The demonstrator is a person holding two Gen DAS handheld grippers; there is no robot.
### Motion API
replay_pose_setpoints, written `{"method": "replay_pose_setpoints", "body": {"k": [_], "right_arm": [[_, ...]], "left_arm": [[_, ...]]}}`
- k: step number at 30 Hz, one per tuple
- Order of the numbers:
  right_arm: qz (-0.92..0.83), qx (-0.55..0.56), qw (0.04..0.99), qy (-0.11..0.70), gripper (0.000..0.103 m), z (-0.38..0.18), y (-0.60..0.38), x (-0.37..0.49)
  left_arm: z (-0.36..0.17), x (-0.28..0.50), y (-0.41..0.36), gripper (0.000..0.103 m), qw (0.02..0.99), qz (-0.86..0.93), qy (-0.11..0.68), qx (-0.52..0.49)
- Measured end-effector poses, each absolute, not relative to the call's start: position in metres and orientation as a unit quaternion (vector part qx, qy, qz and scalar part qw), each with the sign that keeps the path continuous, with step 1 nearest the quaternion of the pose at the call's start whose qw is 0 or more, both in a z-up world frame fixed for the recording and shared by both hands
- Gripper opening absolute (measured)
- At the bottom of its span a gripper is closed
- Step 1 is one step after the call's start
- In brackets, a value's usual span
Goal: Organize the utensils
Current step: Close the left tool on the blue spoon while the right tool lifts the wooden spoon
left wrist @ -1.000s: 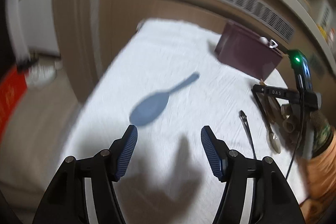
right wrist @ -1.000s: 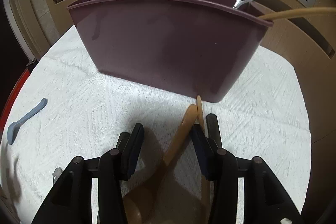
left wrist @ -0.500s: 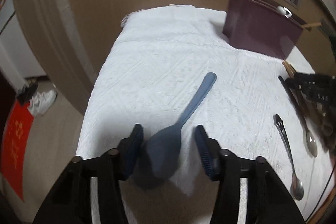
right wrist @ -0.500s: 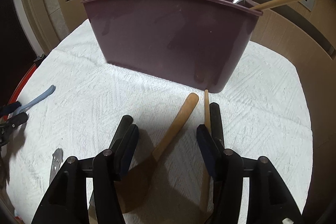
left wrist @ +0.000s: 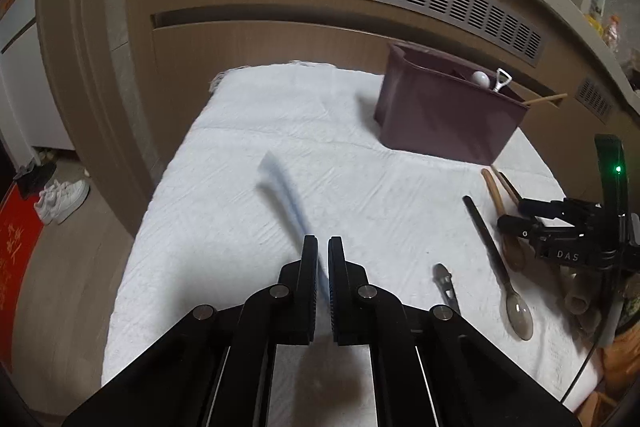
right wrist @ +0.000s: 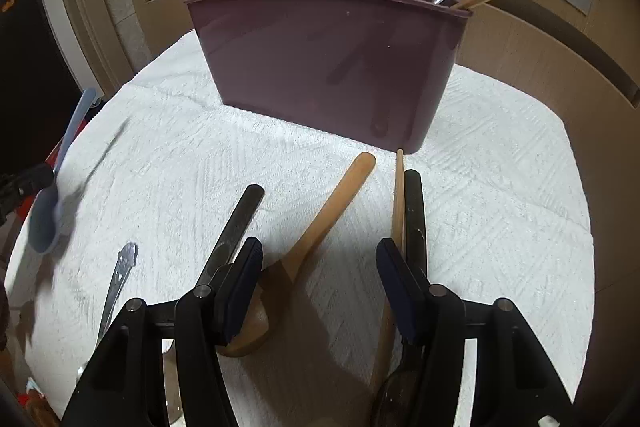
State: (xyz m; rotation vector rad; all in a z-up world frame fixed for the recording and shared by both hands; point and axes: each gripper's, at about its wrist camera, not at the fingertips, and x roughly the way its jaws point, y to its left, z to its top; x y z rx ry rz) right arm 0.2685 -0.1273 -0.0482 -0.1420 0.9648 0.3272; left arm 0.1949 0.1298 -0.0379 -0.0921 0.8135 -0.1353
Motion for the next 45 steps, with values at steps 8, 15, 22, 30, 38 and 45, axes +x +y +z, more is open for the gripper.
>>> {"method": "replay_pose_setpoints", "body": {"k": [8, 15, 22, 30, 38, 45], "right_arm": [[0.147, -0.077, 0.874, 0.456, 0.057, -0.044, -0.127, 0.263], [0.148, -0.085, 0.876, 0.451, 0.057, -0.048, -0.12, 0.261], [0.118, -0.037, 0.884, 0.451, 0.039, -0.038, -0.13, 0.275], [0.061, -0.016, 0.873, 0.483, 0.038, -0.053, -0.117, 0.322], [0.062, -0.058, 0.877, 0.473, 0.011, -0.051, -0.091, 0.322], [0.126, -0.07, 0.898, 0.416, 0.011, -0.006, -0.097, 0.266]], "left_arm": [[-0.06, 0.234, 0.163, 0.017, 0.882, -0.017, 0.447, -0.145], [-0.072, 0.29, 0.16, 0.027, 0.856, 0.061, 0.492, -0.149], [-0.076, 0.297, 0.128, 0.016, 0.884, 0.069, 0.457, -0.073], [-0.033, 0.246, 0.125, 0.015, 0.928, 0.004, 0.364, -0.074], [0.0, 0.21, 0.129, 0.015, 0.937, -0.058, 0.327, -0.112], [0.02, 0.191, 0.117, 0.015, 0.942, -0.079, 0.308, -0.107]]}}
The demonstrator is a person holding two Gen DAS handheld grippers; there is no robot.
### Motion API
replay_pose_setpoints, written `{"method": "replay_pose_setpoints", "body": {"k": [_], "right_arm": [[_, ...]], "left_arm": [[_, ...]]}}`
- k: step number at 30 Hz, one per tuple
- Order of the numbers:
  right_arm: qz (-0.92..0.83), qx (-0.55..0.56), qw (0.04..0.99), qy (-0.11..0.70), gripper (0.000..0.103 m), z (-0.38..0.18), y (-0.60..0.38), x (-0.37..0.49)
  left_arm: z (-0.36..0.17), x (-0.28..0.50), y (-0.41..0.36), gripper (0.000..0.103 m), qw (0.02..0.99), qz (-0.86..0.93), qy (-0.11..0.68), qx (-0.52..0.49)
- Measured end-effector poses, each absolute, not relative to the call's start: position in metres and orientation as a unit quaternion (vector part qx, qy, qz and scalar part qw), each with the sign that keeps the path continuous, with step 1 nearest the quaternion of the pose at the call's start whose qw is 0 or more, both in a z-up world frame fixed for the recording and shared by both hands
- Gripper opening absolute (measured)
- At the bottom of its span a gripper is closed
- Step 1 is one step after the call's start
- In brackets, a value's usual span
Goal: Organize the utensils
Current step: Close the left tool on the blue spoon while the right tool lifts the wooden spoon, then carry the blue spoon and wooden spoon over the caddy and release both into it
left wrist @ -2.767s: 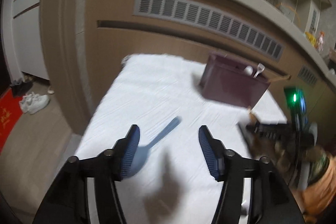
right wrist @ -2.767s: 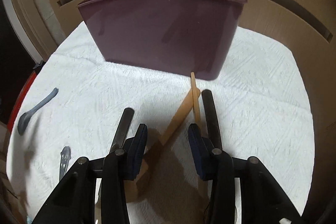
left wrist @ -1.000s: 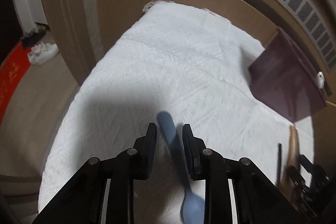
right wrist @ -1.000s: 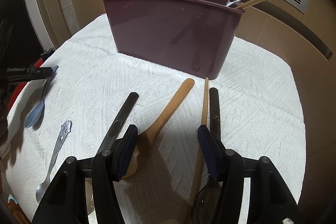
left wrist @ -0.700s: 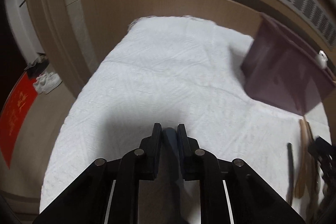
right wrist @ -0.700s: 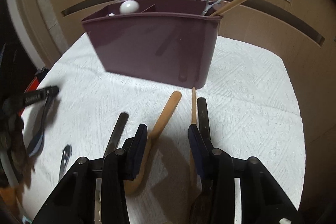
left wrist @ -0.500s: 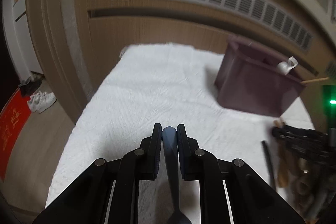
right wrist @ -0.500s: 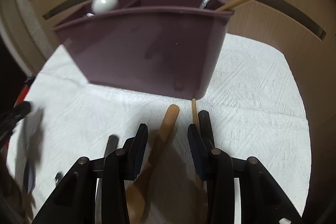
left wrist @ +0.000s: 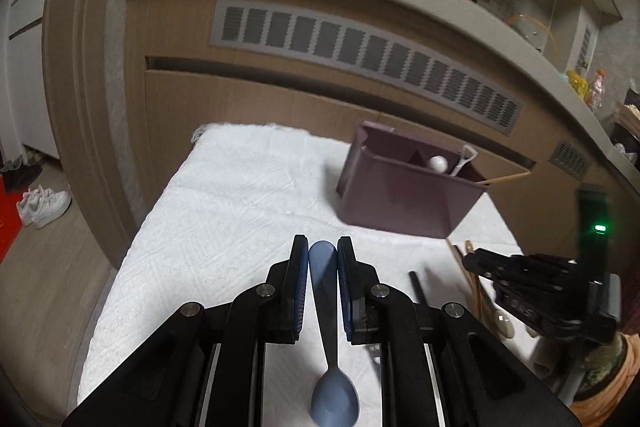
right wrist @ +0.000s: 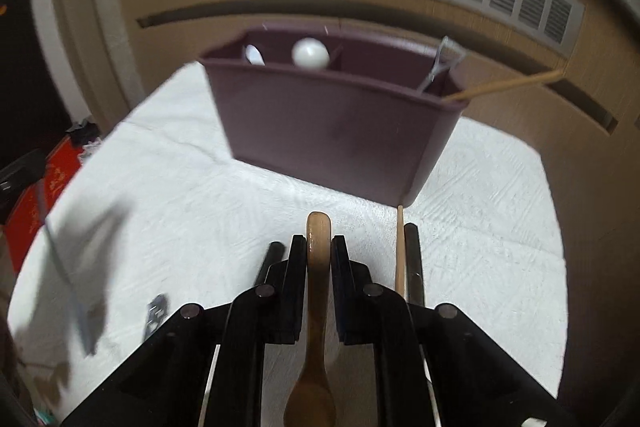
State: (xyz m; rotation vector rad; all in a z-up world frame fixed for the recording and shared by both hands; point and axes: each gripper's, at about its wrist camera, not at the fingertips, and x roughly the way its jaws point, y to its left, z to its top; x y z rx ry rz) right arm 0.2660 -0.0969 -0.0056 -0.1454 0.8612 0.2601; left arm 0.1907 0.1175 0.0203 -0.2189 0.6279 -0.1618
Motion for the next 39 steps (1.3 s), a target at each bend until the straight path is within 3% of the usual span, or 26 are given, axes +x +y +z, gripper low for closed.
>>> {"method": "replay_pose_setpoints", "body": {"k": [13, 27, 33, 39], "right_arm": [[0.172, -0.06, 0.939, 0.293, 0.011, 0.085, -0.115, 0.202], [0.14, -0.07, 0.978, 0.141, 0.011, 0.242, -0.131, 0.262], [0.125, -0.068, 0.982, 0.121, 0.011, 0.25, -0.137, 0.304], [0.119, -0.056, 0.978, 0.161, 0.011, 0.203, -0.139, 0.342]], "left_arm": [[0.079, 0.174, 0.065, 0.015, 0.962, -0.098, 0.251, -0.049], [0.235, 0.258, 0.029, 0.015, 0.987, -0.104, 0.12, 0.006], [0.235, 0.307, 0.022, 0.015, 0.986, -0.112, 0.125, 0.009], [0.179, 0.355, 0.02, 0.015, 0.975, -0.124, 0.186, -0.009]]}}
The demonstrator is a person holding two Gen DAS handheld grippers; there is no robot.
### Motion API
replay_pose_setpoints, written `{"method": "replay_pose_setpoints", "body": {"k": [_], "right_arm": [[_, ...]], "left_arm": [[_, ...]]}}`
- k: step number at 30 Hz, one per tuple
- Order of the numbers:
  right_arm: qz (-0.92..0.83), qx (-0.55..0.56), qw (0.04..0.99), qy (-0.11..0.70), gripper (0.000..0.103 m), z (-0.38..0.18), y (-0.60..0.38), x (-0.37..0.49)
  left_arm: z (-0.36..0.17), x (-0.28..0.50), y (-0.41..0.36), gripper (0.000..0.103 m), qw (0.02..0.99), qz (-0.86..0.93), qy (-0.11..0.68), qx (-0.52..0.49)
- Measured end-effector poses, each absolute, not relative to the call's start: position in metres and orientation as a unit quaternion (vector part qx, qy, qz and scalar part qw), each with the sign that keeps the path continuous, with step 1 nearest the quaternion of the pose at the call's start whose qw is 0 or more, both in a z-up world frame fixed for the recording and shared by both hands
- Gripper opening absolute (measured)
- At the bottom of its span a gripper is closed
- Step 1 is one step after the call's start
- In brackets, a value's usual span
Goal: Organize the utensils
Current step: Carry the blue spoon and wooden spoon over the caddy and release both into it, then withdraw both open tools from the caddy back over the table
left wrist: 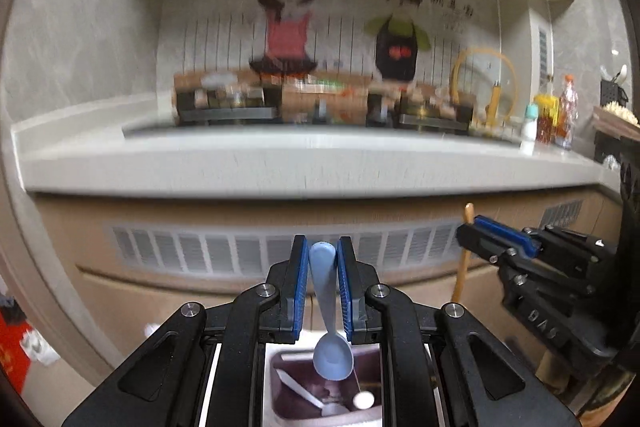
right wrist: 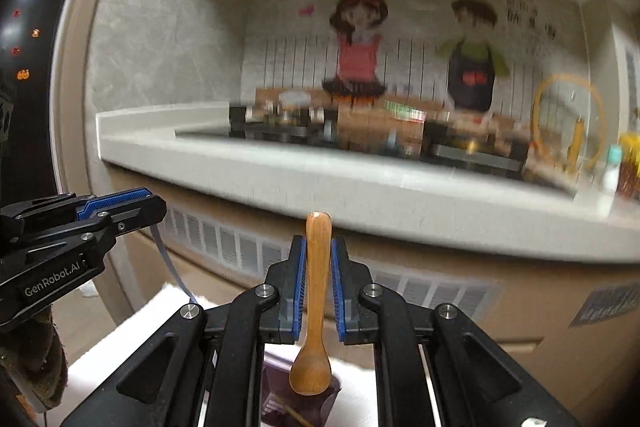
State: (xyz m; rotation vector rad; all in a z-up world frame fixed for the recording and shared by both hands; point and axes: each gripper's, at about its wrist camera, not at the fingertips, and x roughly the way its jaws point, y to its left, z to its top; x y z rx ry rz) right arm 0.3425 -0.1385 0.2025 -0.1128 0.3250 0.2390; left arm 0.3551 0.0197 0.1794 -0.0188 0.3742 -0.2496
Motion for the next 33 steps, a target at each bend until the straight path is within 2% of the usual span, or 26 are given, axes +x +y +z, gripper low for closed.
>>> {"method": "replay_pose_setpoints", "body": {"k": [12, 19, 23, 25, 27, 29, 33], "right_arm": [[0.128, -0.055, 0.942, 0.306, 0.011, 0.075, -0.12, 0.385], [0.135, -0.06, 0.922, 0.357, 0.016, 0.045, -0.12, 0.382], [0.127, -0.068, 0.927, 0.346, 0.017, 0.049, -0.129, 0.364], [0.126, -0.072, 0.931, 0.336, 0.017, 0.057, -0.136, 0.349], [0.13, -0.073, 0.932, 0.329, 0.018, 0.066, -0.14, 0.337], [0.136, -0.077, 0.932, 0.326, 0.022, 0.07, -0.139, 0.322], [0.147, -0.094, 0.925, 0.338, 0.023, 0.057, -0.138, 0.288]], "left_arm": [[0.072, 0.4, 0.012, 0.015, 0.94, -0.138, 0.312, -0.015], [0.05, 0.396, 0.025, 0.019, 0.929, -0.126, 0.347, -0.035], [0.056, 0.375, 0.04, 0.025, 0.932, -0.103, 0.344, -0.05], [0.058, 0.359, 0.045, 0.033, 0.933, -0.094, 0.343, -0.056], [0.055, 0.341, 0.05, 0.05, 0.934, -0.087, 0.342, -0.057], [0.05, 0.32, 0.051, 0.054, 0.936, -0.083, 0.339, -0.051], [0.029, 0.279, 0.051, 0.055, 0.93, -0.086, 0.354, -0.038]]}}
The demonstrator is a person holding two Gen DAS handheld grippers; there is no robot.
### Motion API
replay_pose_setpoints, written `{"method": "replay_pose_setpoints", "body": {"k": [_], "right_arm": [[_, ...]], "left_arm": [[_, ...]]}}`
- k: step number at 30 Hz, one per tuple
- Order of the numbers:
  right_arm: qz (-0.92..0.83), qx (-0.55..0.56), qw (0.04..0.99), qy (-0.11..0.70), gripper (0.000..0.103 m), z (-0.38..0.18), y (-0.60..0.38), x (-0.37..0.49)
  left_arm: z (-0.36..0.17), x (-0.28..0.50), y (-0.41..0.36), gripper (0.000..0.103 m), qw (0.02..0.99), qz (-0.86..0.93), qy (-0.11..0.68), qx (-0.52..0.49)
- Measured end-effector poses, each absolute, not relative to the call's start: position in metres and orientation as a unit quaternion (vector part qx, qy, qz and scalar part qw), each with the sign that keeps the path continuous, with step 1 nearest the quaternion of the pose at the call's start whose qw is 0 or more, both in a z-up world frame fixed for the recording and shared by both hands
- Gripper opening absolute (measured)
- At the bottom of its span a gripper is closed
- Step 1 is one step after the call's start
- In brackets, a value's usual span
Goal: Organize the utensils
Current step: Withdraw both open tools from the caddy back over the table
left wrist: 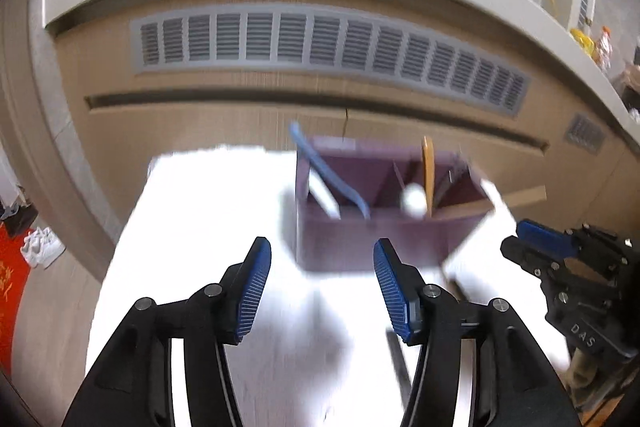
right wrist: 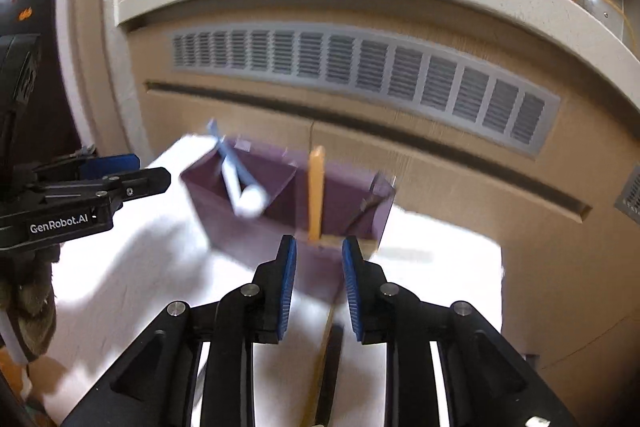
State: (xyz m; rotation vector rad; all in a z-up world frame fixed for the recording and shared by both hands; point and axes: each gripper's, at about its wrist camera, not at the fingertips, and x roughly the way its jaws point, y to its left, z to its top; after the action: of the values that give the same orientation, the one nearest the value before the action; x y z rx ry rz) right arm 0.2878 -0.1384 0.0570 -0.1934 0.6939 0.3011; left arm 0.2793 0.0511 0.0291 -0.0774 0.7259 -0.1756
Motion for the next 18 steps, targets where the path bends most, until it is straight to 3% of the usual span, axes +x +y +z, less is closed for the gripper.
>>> {"method": "replay_pose_setpoints", "body": {"k": [18], "right_arm": [[0.13, -0.067, 0.902, 0.407, 0.031, -0.021, -0.173, 0.183]], "left_arm": [[-0.05, 0.095, 0.032, 0.058, 0.873, -0.145, 0.465, -0.005]]}}
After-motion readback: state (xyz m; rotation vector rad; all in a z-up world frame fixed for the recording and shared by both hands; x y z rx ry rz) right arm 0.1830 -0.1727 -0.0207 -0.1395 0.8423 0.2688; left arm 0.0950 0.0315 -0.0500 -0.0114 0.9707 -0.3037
